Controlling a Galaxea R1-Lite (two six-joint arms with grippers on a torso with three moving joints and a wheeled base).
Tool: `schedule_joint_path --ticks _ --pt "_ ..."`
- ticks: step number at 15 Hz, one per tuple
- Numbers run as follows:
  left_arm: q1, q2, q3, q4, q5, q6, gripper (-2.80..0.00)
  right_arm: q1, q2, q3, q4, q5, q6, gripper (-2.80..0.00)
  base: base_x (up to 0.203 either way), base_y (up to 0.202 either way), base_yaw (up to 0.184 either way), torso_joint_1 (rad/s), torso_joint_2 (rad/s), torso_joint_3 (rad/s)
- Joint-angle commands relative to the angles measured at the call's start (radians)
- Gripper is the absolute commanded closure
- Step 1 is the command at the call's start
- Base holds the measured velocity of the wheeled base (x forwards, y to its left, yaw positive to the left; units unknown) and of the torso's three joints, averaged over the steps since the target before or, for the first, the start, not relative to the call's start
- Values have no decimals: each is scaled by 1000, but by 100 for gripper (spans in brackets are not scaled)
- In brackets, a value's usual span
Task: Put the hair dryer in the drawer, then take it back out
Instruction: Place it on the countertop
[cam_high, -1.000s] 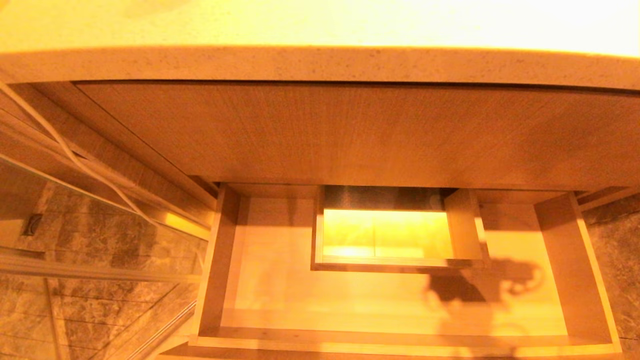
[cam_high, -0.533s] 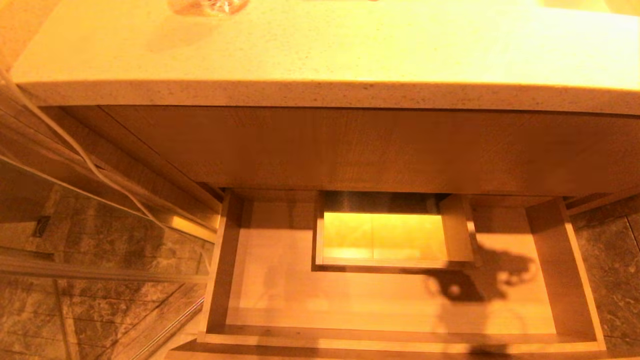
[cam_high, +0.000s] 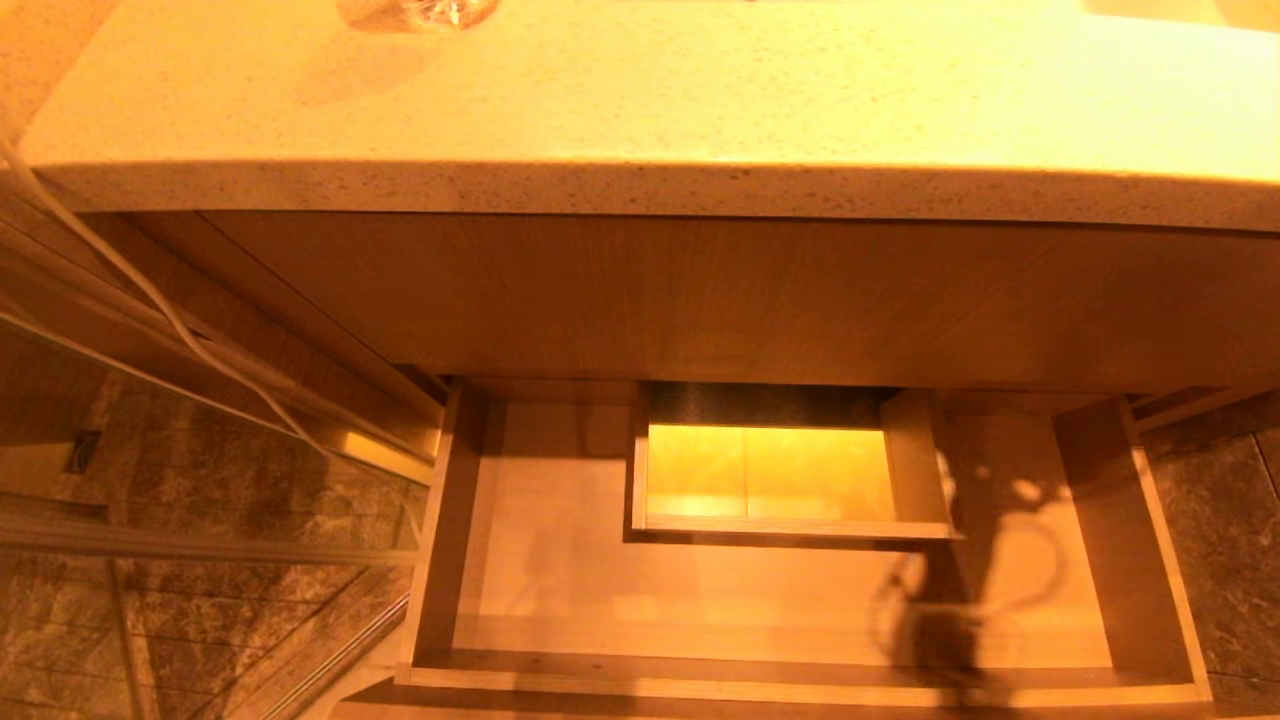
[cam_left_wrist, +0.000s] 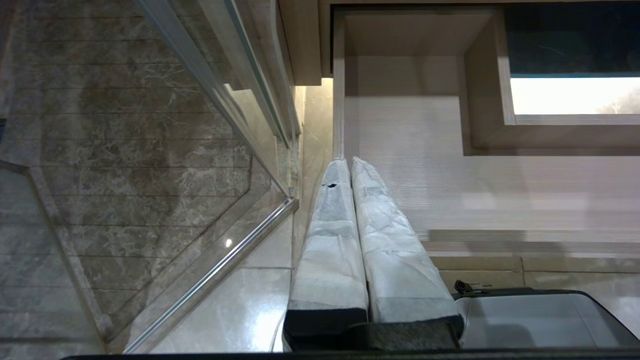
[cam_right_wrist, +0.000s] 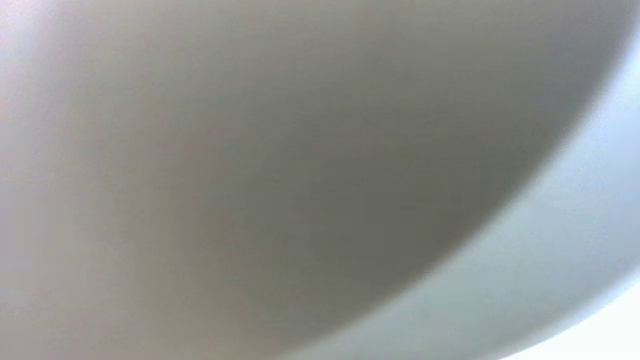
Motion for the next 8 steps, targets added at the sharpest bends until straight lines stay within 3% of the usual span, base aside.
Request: schedule_joint_path --ticks 1,8 --pt "0 0 2 0 0 1 0 -3 86 -19 -6 -1 -10 0 0 0 0 0 0 0" --pt "0 0 2 0 0 1 0 -3 225 -20 -58 -2 -32 0 0 0 0 0 0 0"
